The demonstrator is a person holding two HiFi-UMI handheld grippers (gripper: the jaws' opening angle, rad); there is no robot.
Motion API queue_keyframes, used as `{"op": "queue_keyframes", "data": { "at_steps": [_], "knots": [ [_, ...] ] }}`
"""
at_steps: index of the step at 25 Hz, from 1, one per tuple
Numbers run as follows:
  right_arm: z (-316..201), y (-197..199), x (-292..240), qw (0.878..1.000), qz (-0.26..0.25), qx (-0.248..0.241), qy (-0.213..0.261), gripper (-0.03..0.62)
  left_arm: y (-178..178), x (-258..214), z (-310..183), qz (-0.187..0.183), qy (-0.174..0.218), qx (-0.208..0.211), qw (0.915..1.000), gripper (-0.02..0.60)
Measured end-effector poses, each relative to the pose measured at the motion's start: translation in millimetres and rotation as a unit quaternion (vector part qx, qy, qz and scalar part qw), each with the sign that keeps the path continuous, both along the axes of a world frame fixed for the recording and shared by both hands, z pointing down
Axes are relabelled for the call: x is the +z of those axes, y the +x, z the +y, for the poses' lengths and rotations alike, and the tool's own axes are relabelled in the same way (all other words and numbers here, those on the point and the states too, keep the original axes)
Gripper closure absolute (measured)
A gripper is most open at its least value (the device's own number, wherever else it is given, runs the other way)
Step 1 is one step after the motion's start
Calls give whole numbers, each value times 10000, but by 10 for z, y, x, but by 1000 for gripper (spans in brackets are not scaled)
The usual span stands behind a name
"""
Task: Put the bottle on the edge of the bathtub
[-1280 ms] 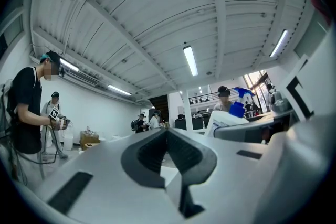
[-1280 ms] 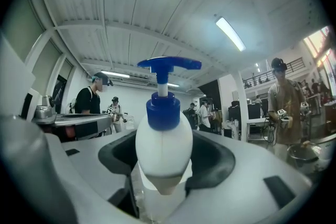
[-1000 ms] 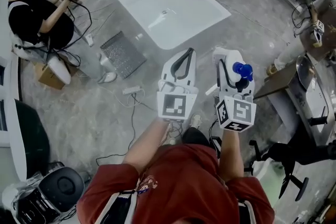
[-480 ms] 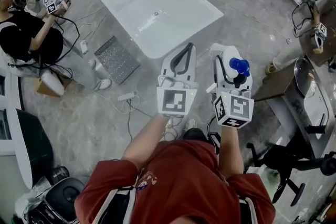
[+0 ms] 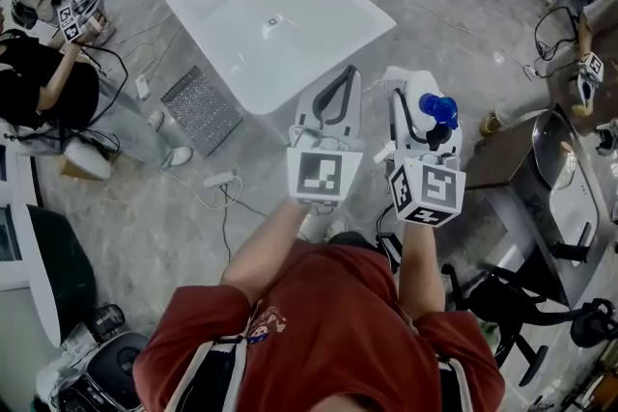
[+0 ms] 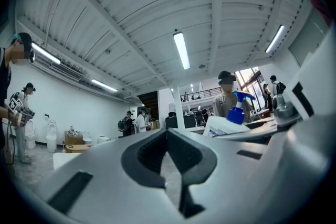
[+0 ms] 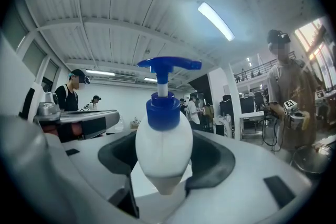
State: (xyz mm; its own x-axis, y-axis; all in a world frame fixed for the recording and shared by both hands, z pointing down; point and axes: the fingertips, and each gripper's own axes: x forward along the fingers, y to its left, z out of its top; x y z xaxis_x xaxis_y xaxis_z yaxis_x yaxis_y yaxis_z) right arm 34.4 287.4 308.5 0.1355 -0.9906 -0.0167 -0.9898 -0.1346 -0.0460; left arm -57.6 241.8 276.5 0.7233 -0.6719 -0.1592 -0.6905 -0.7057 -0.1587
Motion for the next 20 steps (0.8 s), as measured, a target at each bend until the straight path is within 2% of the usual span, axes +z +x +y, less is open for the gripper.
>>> {"op": "queue_keyframes", "data": {
  "at_steps": [6,12,20],
  "knots": [
    [-103,201,39,10000,-29,16,-23,322,151,83,-115,-93,-125,-63,9999,566],
    [-227,240,49,10000,-11,-31,-36,322,209,67,-225,-4,-157,-83,9998,566],
    [-619,331,166,9999,49,25,-136,322,322,165,-629,0,-158,-37,9999,566]
  ]
}}
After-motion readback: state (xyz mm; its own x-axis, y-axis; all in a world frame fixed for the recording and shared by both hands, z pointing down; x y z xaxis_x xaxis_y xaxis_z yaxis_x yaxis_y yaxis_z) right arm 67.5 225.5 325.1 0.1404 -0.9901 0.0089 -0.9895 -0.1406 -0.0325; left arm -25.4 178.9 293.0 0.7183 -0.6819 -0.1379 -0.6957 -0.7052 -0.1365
